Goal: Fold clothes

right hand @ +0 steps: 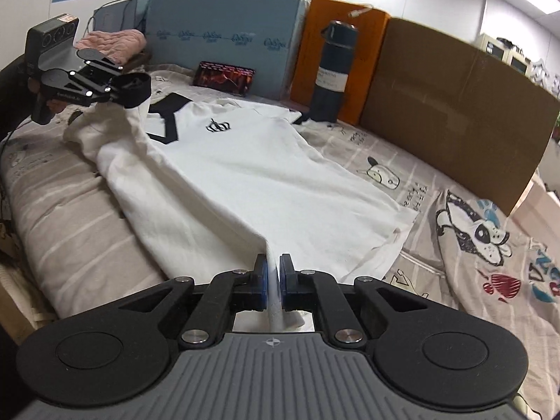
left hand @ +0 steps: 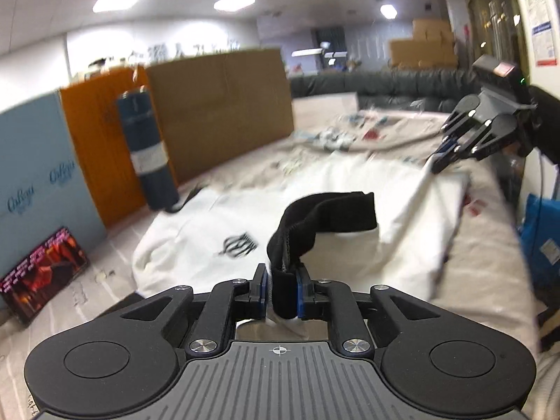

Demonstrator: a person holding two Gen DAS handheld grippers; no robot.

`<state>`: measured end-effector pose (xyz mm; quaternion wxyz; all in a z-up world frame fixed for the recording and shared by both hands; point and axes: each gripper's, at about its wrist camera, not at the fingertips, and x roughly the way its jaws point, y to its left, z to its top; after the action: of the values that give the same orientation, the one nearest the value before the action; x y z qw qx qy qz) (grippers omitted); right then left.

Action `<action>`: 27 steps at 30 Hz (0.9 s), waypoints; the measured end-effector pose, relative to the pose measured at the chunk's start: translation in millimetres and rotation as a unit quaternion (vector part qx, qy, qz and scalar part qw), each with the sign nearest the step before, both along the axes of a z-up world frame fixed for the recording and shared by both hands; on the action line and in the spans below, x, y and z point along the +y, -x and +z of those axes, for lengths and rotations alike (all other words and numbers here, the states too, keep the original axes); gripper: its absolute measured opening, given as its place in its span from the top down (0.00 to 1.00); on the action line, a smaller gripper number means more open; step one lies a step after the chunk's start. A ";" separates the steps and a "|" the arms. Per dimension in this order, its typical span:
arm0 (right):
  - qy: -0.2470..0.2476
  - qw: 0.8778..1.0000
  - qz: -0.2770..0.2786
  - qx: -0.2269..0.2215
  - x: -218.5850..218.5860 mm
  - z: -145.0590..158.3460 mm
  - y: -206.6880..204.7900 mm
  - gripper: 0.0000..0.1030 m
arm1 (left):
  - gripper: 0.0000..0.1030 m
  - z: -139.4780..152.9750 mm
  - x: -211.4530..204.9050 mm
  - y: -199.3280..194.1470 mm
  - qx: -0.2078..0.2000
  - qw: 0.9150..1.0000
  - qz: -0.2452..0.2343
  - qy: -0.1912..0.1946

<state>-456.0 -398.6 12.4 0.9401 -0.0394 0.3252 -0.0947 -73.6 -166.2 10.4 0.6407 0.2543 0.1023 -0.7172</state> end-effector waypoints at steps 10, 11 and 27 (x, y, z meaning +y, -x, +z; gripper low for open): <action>-0.032 0.975 -0.205 -0.078 -24.1 -11.2 24.6 0.50 | 0.57 1.7 32.4 -40.2 0.103 0.988 0.116 0.027; -0.037 0.967 -0.232 -0.100 -21.8 -9.2 32.1 0.44 | 0.57 1.8 43.9 -37.8 0.116 0.986 0.114 0.033; -0.310 0.831 -0.382 -0.258 40.6 -26.3 78.7 0.17 | 0.41 -28.5 111.1 40.0 -0.193 0.981 0.017 -0.031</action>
<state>-534.7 -358.1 -13.9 0.8414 0.4073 0.0723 -0.3476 -113.6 -55.1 -18.1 0.6522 0.4057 0.0032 -0.6404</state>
